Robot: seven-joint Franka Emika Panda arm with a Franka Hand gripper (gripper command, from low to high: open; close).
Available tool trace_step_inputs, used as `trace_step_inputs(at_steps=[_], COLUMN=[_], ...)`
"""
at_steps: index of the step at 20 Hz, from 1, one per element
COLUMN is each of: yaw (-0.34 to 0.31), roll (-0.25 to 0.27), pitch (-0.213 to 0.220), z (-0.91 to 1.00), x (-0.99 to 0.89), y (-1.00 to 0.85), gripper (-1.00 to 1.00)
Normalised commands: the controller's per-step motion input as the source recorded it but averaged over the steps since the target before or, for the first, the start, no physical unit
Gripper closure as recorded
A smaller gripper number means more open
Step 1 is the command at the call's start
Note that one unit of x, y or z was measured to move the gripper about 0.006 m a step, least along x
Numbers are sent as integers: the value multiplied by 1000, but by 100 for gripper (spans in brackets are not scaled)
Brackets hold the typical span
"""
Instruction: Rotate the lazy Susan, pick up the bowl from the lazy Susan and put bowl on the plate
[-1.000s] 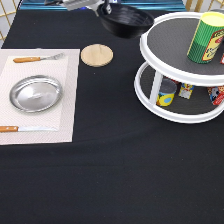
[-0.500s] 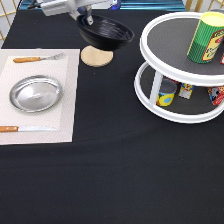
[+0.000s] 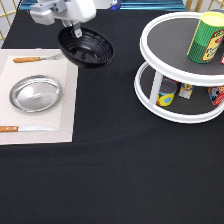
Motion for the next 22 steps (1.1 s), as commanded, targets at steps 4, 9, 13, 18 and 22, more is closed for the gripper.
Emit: trace_step_inputs(at_steps=[4, 9, 13, 18, 22], yaw=[-306, -244, -200, -170, -178], roll=[0, 0, 0, 0, 0], pitch=[0, -9, -48, -56, -61], z=[-405, -491, -609, -569, -260], x=[-112, -60, -70, -103, -192], y=[-234, -407, -530, -605, -546], gripper=[100, 100, 100, 100, 100])
